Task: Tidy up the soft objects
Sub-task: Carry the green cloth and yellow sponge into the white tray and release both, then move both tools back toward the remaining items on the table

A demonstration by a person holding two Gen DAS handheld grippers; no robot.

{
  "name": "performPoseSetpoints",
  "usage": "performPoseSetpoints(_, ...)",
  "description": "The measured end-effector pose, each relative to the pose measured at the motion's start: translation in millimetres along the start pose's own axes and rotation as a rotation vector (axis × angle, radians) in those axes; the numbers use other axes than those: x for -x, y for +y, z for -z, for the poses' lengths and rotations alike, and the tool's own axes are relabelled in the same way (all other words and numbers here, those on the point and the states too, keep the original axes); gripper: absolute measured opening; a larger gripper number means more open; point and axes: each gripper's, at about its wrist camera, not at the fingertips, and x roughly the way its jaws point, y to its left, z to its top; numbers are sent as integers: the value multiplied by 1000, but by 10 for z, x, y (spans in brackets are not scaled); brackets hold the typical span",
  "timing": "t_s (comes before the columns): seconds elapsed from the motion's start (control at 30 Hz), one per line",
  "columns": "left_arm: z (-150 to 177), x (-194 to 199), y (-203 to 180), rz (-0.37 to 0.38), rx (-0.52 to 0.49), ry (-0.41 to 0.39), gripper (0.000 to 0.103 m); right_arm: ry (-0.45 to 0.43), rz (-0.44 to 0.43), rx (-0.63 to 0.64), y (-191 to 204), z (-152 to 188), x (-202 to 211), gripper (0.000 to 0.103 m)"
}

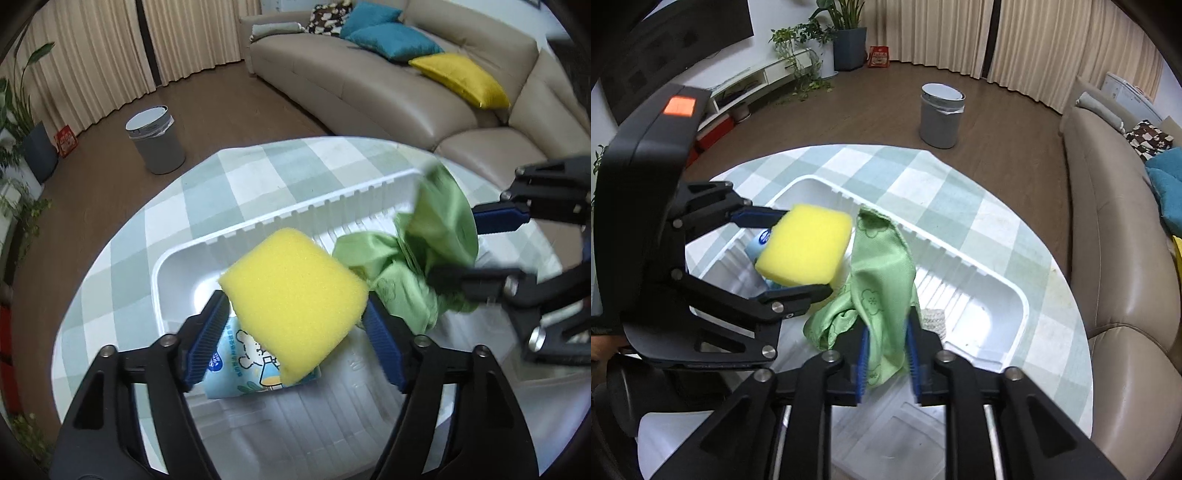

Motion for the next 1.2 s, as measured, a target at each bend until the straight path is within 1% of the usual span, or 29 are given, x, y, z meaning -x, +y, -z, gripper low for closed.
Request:
performPoseSetpoints(0.07,18,79,38,2,14,-26,81,-1,0,0,9,23,13,46)
performPoseSetpoints(0.1,26,126,60,4,21,-39,87,-4,1,-4,13,24,15,50)
performPoseSetpoints(0.13,32,163,77,6,26,-48,92,-10,1,-11,1,38,35,60)
performPoseSetpoints(0.17,42,213,105,8,34,-60,103,-18,-2,-22,-17,54,58,69)
performPoseSetpoints(0.2,47,256,119,12,39,-70,103,-28,-4,-33,-37,70,90,72)
performPoseSetpoints(0.27,52,364,136,11,50,-89,103,-56,-7,-54,-73,107,179,85)
performPoseSetpoints(0.3,54,411,138,11,51,-99,103,-68,-8,-60,-88,121,216,88)
performPoseSetpoints(0.37,58,502,125,7,46,-120,103,-99,-18,-83,-123,159,320,102)
performPoseSetpoints(0.5,98,722,53,-26,7,-148,103,-154,-8,-142,-223,248,535,103)
performPoseSetpoints(0.53,121,791,45,-32,4,-162,103,-165,-8,-153,-247,265,576,103)
performPoseSetpoints(0.57,164,911,53,-30,4,-193,103,-181,-6,-166,-270,296,641,103)
performPoseSetpoints(0.63,250,1083,90,-28,22,-233,103,-216,-5,-191,-312,372,784,103)
performPoseSetpoints(0.73,468,1374,185,-17,79,-278,103,-284,8,-243,-387,585,1054,103)
performPoseSetpoints(0.83,832,1709,209,-31,107,-329,103,-340,32,-256,-339,873,1303,103)
performPoseSetpoints(0.93,1208,1934,147,-48,114,-363,103,-388,46,-245,-151,1268,1544,103)
performPoseSetpoints(1.07,1862,2106,-40,-41,137,-361,103,-405,65,-207,177,1863,1711,103)
performPoseSetpoints(1.17,2285,2153,-229,-28,149,-355,103,-403,68,-210,457,2269,1747,103)
performPoseSetpoints(1.2,2365,2160,-281,-28,149,-355,103,-399,68,-219,572,2402,1748,103)
